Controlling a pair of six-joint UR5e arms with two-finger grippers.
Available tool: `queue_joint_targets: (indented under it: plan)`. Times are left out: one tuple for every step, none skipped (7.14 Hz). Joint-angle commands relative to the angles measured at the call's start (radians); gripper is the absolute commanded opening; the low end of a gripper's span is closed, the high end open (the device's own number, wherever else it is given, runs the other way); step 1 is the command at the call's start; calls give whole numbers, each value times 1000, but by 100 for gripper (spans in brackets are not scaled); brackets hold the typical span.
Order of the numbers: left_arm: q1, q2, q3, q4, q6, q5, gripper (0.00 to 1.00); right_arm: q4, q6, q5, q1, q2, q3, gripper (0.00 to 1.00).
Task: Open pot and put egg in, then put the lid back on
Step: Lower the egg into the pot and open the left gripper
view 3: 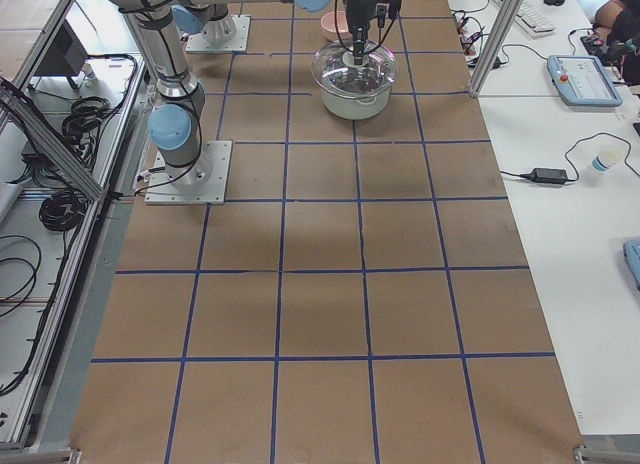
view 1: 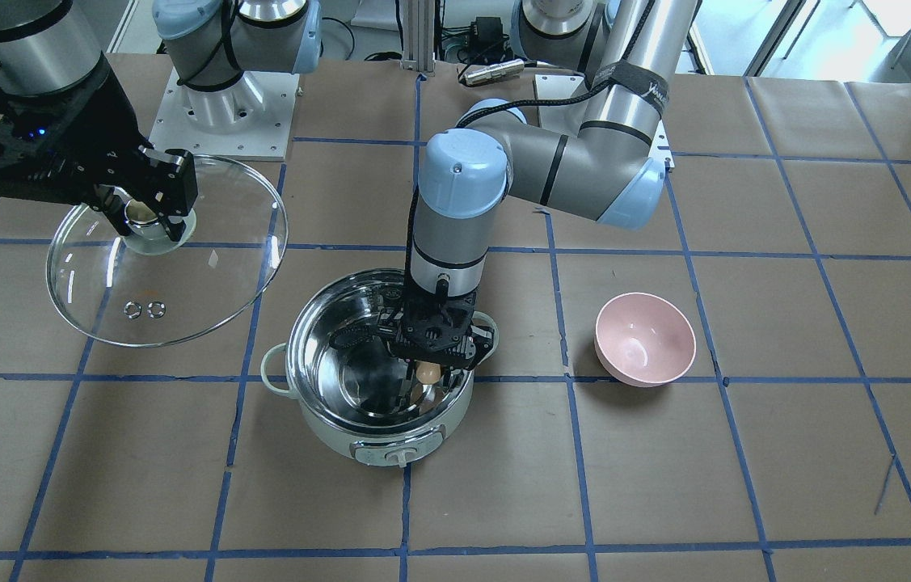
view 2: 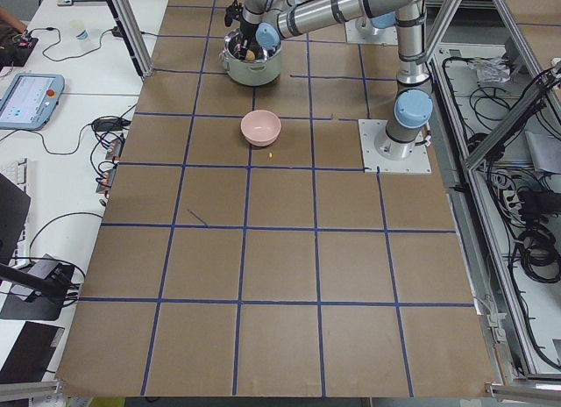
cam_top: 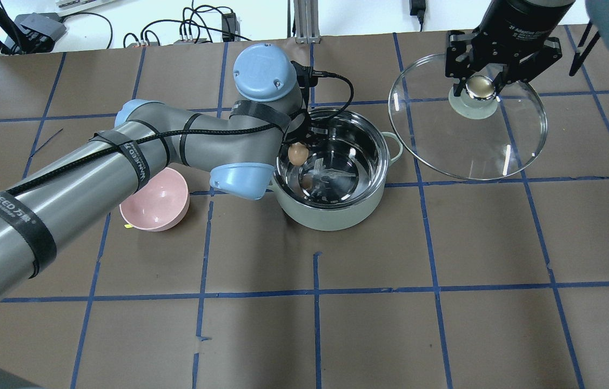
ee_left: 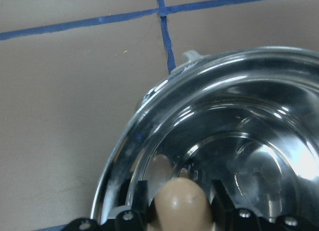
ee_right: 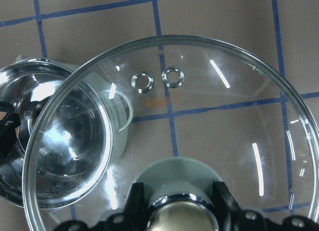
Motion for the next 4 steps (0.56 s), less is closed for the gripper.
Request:
queue_joint_targets:
  plan:
    - [-1, 0, 3, 39, 2, 1, 36, -2, -24, -13, 4, 14, 0, 6]
    - [-1, 10, 3, 41, 7, 3, 53, -3, -35, -17, 4, 30, 0, 6]
    - [6, 24, 8, 41, 8, 4, 66, -37, -35, -16, 5, 50, -1, 6]
    - [16, 48, 8, 39, 8, 10, 78, -81, -18, -17, 39, 73, 0, 6]
